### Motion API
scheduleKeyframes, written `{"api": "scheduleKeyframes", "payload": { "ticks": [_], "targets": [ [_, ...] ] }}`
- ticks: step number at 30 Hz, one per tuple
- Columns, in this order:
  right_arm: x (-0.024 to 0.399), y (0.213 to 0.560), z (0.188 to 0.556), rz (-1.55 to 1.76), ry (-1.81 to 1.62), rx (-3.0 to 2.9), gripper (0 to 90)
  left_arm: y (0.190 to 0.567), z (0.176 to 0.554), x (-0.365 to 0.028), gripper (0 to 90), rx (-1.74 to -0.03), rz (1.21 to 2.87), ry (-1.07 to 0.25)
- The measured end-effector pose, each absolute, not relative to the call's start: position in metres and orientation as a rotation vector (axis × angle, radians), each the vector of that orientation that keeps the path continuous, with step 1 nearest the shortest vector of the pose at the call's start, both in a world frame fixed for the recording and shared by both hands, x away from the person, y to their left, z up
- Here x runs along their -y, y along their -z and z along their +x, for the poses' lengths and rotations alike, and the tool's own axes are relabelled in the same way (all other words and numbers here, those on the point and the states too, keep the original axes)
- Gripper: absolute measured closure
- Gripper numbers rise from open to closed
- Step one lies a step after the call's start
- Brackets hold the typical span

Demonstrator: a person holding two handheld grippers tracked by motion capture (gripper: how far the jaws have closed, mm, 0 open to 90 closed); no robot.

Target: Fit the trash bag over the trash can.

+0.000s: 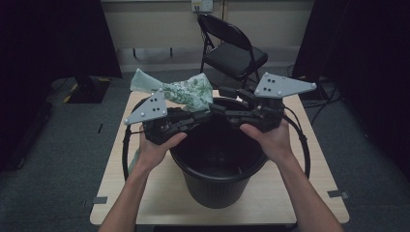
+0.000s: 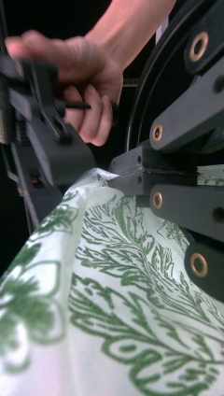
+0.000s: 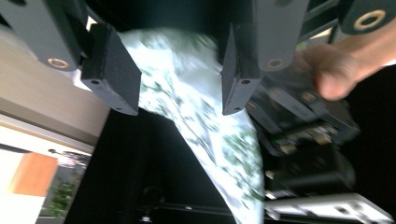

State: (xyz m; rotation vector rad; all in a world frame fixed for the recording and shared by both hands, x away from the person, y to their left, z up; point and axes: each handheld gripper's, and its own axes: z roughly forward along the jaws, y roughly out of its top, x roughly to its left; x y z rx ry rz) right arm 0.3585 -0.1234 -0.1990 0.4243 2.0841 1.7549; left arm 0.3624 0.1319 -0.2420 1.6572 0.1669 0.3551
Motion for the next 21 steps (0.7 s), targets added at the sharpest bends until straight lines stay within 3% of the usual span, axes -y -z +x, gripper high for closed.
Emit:
{"api": "scheduleKeyframes", "payload": {
  "ticks": [8, 14, 19, 21],
  "targets": [
    [0.097, 0.191, 0.365, 0.363, -1.773, -2.149, 49.8, 0.241, 0.36, -0.129, 90.0, -0.15, 1.684, -0.367],
    [0.094, 0.194, 0.366, 0.321, -1.768, -2.182, 89.7, 0.241, 0.358, -0.129, 90.0, -0.139, 1.687, -0.37],
    [0.104, 0.194, 0.366, 0.353, -1.777, -2.153, 90.0, 0.241, 0.356, -0.13, 89.3, -0.14, 1.68, -0.377],
    [0.109, 0.197, 0.367, 0.372, -1.768, -2.147, 90.0, 0.241, 0.356, -0.131, 81.6, -0.138, 1.662, -0.374]
  ]
}}
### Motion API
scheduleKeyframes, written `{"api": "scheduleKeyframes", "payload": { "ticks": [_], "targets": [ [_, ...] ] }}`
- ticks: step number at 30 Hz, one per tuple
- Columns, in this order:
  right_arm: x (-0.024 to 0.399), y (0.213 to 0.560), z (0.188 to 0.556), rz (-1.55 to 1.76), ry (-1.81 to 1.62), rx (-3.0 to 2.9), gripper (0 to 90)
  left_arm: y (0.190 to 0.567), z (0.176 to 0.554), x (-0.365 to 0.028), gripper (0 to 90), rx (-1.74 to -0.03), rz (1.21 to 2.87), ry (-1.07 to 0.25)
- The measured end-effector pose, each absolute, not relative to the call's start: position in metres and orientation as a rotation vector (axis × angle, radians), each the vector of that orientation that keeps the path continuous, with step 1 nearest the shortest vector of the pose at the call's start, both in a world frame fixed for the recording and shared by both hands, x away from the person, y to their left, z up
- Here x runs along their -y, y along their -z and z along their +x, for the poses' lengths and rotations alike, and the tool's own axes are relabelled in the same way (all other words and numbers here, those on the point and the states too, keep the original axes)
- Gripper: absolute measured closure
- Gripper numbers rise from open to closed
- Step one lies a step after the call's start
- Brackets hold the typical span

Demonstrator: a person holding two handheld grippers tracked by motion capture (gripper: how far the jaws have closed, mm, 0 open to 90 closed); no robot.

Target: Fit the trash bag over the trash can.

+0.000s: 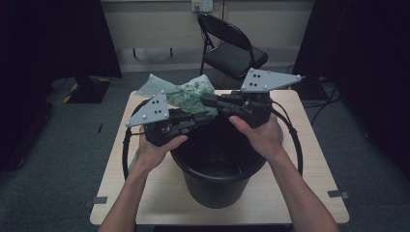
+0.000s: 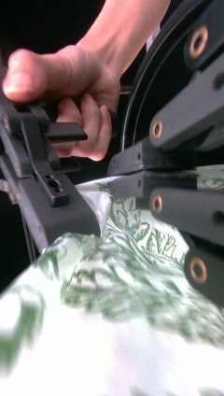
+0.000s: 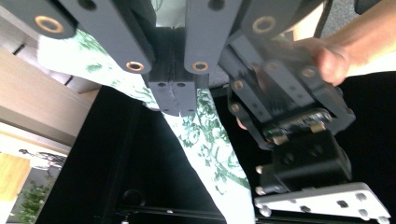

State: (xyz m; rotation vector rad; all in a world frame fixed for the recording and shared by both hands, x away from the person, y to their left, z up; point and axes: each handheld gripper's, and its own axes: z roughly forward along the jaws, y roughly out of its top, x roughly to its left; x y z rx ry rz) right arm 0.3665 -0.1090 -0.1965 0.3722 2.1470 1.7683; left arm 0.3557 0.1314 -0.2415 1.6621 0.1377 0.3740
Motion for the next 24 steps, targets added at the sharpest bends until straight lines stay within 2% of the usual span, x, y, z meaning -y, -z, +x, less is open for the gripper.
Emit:
{"api": "scheduleKeyframes", "payload": {
  "ticks": [2, 5, 9, 12, 15, 17, 21, 24],
  "targets": [
    [0.116, 0.199, 0.366, 0.392, -1.764, -2.14, 90.0, 0.239, 0.354, -0.136, 70.2, -0.163, 1.634, -0.38],
    [0.125, 0.203, 0.365, 0.411, -1.751, -2.13, 90.0, 0.235, 0.352, -0.146, 62.0, -0.194, 1.6, -0.41],
    [0.145, 0.205, 0.362, 0.44, -1.726, -2.11, 90.0, 0.233, 0.349, -0.163, 55.1, -0.234, 1.557, -0.447],
    [0.161, 0.209, 0.361, 0.46, -1.72, -2.107, 90.0, 0.234, 0.35, -0.179, 53.1, -0.29, 1.506, -0.505],
    [0.172, 0.217, 0.36, 0.479, -1.696, -2.121, 90.0, 0.235, 0.356, -0.186, 46.0, -0.355, 1.459, -0.553],
    [0.175, 0.224, 0.359, 0.486, -1.682, -2.136, 90.0, 0.236, 0.361, -0.183, 38.8, -0.341, 1.469, -0.546],
    [0.175, 0.233, 0.357, 0.48, -1.671, -2.159, 90.0, 0.239, 0.373, -0.169, 38.7, -0.327, 1.536, -0.519],
    [0.174, 0.235, 0.355, 0.464, -1.663, -2.171, 90.0, 0.243, 0.381, -0.167, 54.1, -0.321, 1.564, -0.491]
  ]
}}
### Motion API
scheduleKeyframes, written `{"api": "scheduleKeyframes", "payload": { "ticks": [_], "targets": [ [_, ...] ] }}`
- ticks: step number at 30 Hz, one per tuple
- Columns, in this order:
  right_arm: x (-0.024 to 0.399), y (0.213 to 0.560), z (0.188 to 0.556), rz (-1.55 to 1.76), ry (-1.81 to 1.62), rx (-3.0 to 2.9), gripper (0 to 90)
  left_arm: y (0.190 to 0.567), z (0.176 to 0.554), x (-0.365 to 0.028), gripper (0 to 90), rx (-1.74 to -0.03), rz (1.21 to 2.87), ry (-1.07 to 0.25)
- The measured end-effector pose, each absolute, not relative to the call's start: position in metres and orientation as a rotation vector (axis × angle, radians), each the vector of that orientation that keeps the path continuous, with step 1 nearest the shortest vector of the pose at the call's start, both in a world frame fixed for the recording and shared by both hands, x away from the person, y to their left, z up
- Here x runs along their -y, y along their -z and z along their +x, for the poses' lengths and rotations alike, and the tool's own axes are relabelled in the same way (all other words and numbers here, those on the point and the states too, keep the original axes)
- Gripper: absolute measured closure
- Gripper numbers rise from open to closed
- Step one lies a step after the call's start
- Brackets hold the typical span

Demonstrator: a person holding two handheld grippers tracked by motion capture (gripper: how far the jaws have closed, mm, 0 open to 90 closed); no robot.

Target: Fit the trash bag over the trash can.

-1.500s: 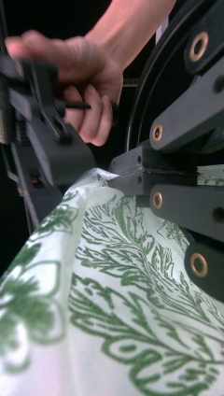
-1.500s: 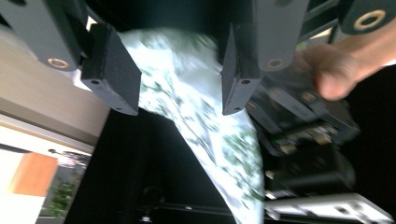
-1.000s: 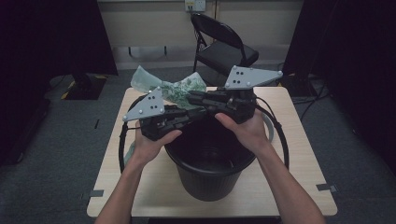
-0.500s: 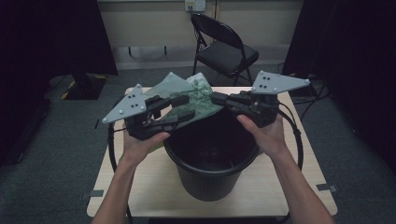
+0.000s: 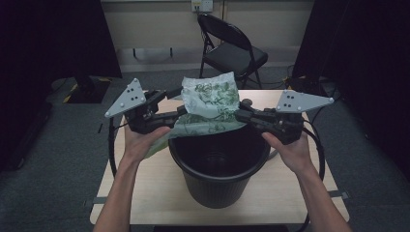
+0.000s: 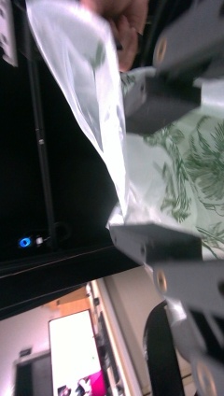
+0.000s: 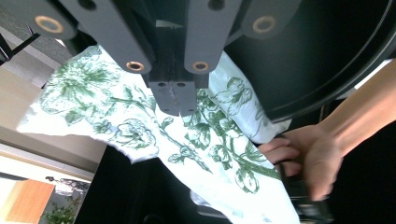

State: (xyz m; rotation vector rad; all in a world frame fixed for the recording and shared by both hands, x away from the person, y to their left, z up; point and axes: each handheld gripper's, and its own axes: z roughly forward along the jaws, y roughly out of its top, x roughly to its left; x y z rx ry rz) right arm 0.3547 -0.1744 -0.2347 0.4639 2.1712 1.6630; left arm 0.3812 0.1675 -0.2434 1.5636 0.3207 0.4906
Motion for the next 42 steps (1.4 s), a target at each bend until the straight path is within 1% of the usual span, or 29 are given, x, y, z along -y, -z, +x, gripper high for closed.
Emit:
{"api": "scheduleKeyframes", "payload": {
  "ticks": [1, 2, 3, 4, 5, 6, 7, 9, 10, 12, 13, 16, 19, 22, 23, 24, 27, 29, 31, 33, 34, 37, 39, 42],
  "targets": [
    [0.174, 0.235, 0.354, 0.463, -1.661, -2.174, 90.0, 0.246, 0.384, -0.168, 59.4, -0.321, 1.566, -0.477],
    [0.174, 0.236, 0.353, 0.459, -1.658, -2.183, 90.0, 0.248, 0.386, -0.169, 69.3, -0.305, 1.571, -0.459],
    [0.174, 0.237, 0.353, 0.458, -1.648, -2.189, 81.4, 0.251, 0.387, -0.17, 78.0, -0.289, 1.579, -0.443],
    [0.175, 0.238, 0.352, 0.467, -1.641, -2.185, 74.1, 0.253, 0.388, -0.171, 84.0, -0.284, 1.586, -0.438],
    [0.176, 0.238, 0.352, 0.467, -1.634, -2.192, 70.1, 0.256, 0.389, -0.172, 88.5, -0.276, 1.594, -0.434],
    [0.177, 0.239, 0.351, 0.464, -1.632, -2.189, 65.6, 0.259, 0.389, -0.172, 89.8, -0.273, 1.601, -0.427],
    [0.179, 0.239, 0.351, 0.474, -1.638, -2.179, 62.8, 0.261, 0.389, -0.174, 90.0, -0.27, 1.605, -0.424],
    [0.184, 0.239, 0.351, 0.477, -1.658, -2.149, 63.5, 0.263, 0.388, -0.176, 90.0, -0.269, 1.604, -0.421],
    [0.187, 0.238, 0.351, 0.472, -1.676, -2.125, 65.2, 0.265, 0.387, -0.177, 90.0, -0.261, 1.599, -0.411],
    [0.191, 0.236, 0.355, 0.486, -1.699, -2.093, 72.4, 0.265, 0.385, -0.178, 90.0, -0.251, 1.595, -0.406],
    [0.192, 0.235, 0.357, 0.496, -1.71, -2.081, 74.4, 0.265, 0.385, -0.178, 90.0, -0.242, 1.599, -0.405],
    [0.192, 0.232, 0.372, 0.528, -1.745, -2.056, 74.6, 0.266, 0.383, -0.175, 90.0, -0.23, 1.61, -0.397],
    [0.185, 0.231, 0.389, 0.554, -1.704, -2.082, 70.0, 0.266, 0.384, -0.172, 90.0, -0.219, 1.617, -0.389],
    [0.174, 0.23, 0.415, 0.589, -1.633, -2.136, 56.1, 0.265, 0.385, -0.171, 89.9, -0.225, 1.605, -0.388],
    [0.172, 0.231, 0.423, 0.599, -1.616, -2.147, 53.7, 0.263, 0.384, -0.172, 88.3, -0.237, 1.599, -0.394],
    [0.169, 0.233, 0.433, 0.621, -1.594, -2.167, 50.0, 0.262, 0.384, -0.173, 81.6, -0.248, 1.595, -0.399],
    [0.165, 0.237, 0.449, 0.649, -1.532, -2.204, 46.4, 0.259, 0.383, -0.181, 73.2, -0.265, 1.57, -0.41],
    [0.165, 0.239, 0.461, 0.67, -1.538, -2.228, 45.6, 0.257, 0.384, -0.189, 65.1, -0.295, 1.542, -0.421],
    [0.165, 0.241, 0.469, 0.677, -1.549, -2.243, 46.3, 0.256, 0.384, -0.195, 61.5, -0.314, 1.528, -0.424],
    [0.164, 0.243, 0.473, 0.671, -1.591, -2.264, 52.3, 0.258, 0.386, -0.2, 59.0, -0.33, 1.518, -0.421],
    [0.163, 0.244, 0.473, 0.667, -1.591, -2.269, 57.5, 0.259, 0.387, -0.201, 58.7, -0.335, 1.521, -0.422],
    [0.162, 0.246, 0.471, 0.634, -1.602, -2.297, 80.8, 0.266, 0.393, -0.204, 57.4, -0.369, 1.521, -0.404],
    [0.164, 0.246, 0.465, 0.606, -1.623, -2.296, 90.0, 0.27, 0.396, -0.205, 56.4, -0.388, 1.519, -0.402],
    [0.17, 0.244, 0.455, 0.585, -1.628, -2.295, 90.0, 0.272, 0.399, -0.203, 55.9, -0.397, 1.522, -0.393]
  ]
}}
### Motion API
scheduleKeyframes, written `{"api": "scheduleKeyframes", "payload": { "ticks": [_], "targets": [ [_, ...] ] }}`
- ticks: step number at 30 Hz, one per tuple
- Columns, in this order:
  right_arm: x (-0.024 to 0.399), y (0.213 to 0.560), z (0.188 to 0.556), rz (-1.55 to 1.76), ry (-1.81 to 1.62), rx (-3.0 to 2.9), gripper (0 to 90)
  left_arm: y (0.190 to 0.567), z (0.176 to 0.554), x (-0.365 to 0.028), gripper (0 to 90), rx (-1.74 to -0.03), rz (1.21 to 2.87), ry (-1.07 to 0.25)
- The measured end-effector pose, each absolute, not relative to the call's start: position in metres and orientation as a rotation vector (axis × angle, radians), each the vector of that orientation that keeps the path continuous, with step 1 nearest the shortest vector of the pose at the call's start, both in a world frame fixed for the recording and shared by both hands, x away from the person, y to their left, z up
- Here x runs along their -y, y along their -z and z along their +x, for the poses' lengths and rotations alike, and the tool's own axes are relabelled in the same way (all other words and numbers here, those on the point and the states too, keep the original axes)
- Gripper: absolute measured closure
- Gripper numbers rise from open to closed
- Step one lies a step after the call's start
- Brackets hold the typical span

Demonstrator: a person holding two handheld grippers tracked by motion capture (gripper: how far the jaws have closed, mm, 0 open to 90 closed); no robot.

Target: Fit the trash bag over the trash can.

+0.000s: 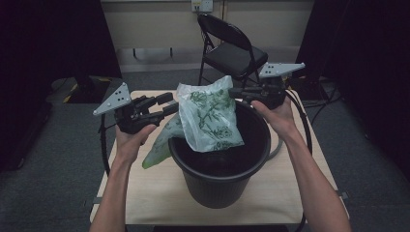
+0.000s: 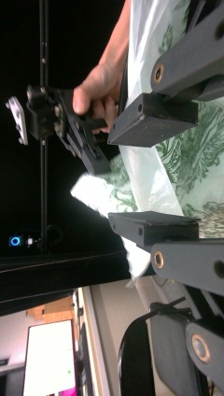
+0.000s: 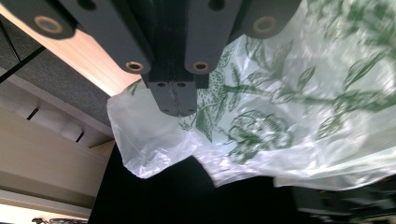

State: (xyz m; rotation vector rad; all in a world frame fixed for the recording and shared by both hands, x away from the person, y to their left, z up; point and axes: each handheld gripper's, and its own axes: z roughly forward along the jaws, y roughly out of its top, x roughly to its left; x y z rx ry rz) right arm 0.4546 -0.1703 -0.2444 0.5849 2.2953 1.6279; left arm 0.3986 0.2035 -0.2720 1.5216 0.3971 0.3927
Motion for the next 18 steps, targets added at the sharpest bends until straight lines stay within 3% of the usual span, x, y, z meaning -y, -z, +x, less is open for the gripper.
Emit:
{"api": "scheduleKeyframes", "payload": {
  "ticks": [9, 14, 18],
  "targets": [
    [0.183, 0.252, 0.415, 0.496, -1.549, -2.38, 90.0, 0.273, 0.405, -0.19, 56.9, -0.387, 1.54, -0.354],
    [0.19, 0.257, 0.407, 0.53, -1.572, -2.326, 64.0, 0.276, 0.402, -0.177, 65.4, -0.32, 1.595, -0.308],
    [0.196, 0.252, 0.407, 0.553, -1.628, -2.248, 58.5, 0.277, 0.4, -0.173, 66.4, -0.295, 1.619, -0.288]
  ]
}}
